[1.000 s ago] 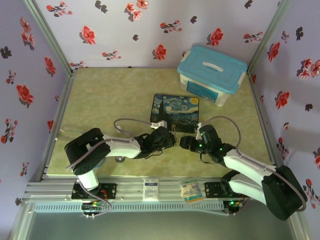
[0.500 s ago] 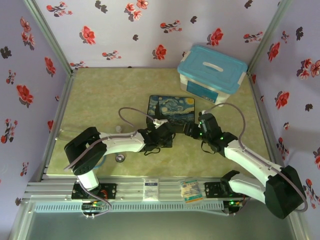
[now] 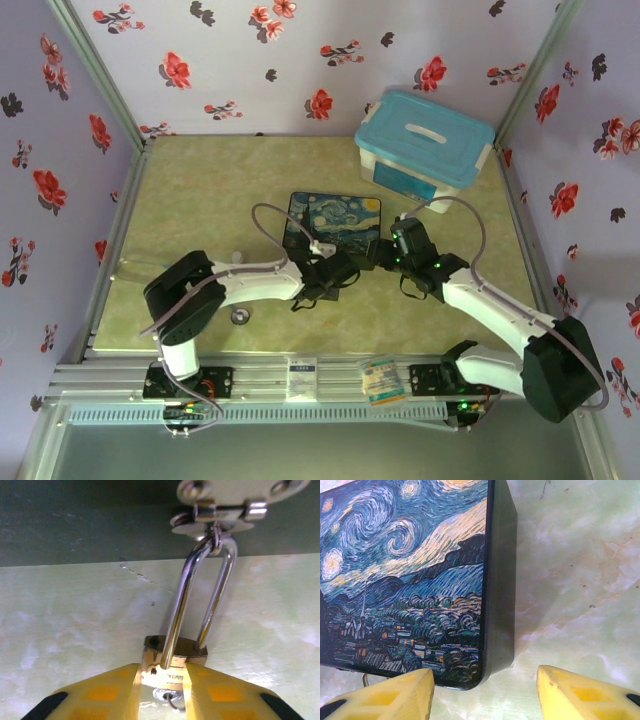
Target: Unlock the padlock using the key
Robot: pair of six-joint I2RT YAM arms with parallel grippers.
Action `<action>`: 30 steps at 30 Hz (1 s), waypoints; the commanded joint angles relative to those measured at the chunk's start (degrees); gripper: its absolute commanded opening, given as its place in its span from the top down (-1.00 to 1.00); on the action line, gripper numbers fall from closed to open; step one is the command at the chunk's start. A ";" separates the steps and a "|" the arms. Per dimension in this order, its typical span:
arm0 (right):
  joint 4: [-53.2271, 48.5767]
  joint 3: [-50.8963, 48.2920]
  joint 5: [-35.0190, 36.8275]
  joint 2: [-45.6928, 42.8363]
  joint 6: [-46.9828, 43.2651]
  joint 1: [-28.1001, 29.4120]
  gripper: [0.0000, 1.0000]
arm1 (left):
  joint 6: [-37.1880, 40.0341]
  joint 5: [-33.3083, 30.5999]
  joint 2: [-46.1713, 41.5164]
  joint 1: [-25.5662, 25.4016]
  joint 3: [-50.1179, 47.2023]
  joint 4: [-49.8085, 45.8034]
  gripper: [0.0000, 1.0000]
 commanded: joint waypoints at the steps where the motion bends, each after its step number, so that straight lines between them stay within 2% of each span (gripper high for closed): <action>1: 1.23 -0.12 -0.29 0.48 0.53 -0.37 -0.14 | -1.05 -4.37 4.13 -1.66 2.07 -8.11 0.45; 4: 2.07 -1.42 -0.69 0.27 1.30 -0.39 -0.13 | -2.04 -6.98 6.26 -2.97 3.56 -11.90 0.59; 7: 2.46 -2.23 -0.78 0.20 1.24 -0.37 -0.12 | -2.10 -6.30 5.25 -3.32 0.68 -7.28 0.73; 8: 2.66 -2.65 -0.78 0.17 1.37 -0.39 -0.12 | -1.70 -6.36 4.79 -3.33 0.19 -6.25 0.86; 9: 2.85 -2.88 -0.70 0.03 1.49 -0.37 -0.12 | -1.21 -6.56 4.68 -3.34 0.46 -6.30 0.90; 11: 2.95 -3.31 -0.69 -0.08 1.50 -0.40 -0.12 | 0.05 -7.63 5.31 -3.41 3.11 -8.97 0.90; 12: 3.10 -3.61 -0.53 -0.15 1.63 -0.37 -0.12 | 0.28 -10.36 5.92 -4.43 5.88 -13.01 0.87; 14: 3.31 -4.16 -0.31 -0.27 1.76 -0.37 -0.12 | 0.05 -14.67 6.80 -6.01 10.46 -19.53 0.62; 16: 3.31 -4.71 -0.02 -0.56 1.74 -0.36 -0.12 | 0.57 -13.51 4.62 -5.84 10.11 -18.79 0.50; 19: 3.73 -5.41 -0.09 -1.28 1.41 -0.46 -0.13 | 3.23 -6.26 -4.49 -3.88 0.75 -4.81 0.15; 21: 4.38 -6.06 -0.93 -2.18 0.89 -0.54 -0.14 | 3.94 -0.13 -10.83 -1.72 -6.41 5.26 -0.23; 25: 5.61 -7.41 -1.84 -3.23 0.21 -1.28 -0.14 | 7.15 6.46 -17.38 0.97 -15.99 20.03 -0.30; 30: 5.50 -8.13 -2.78 -3.57 -0.26 -1.78 -0.15 | 11.02 15.81 -18.01 4.97 -24.41 35.54 -0.31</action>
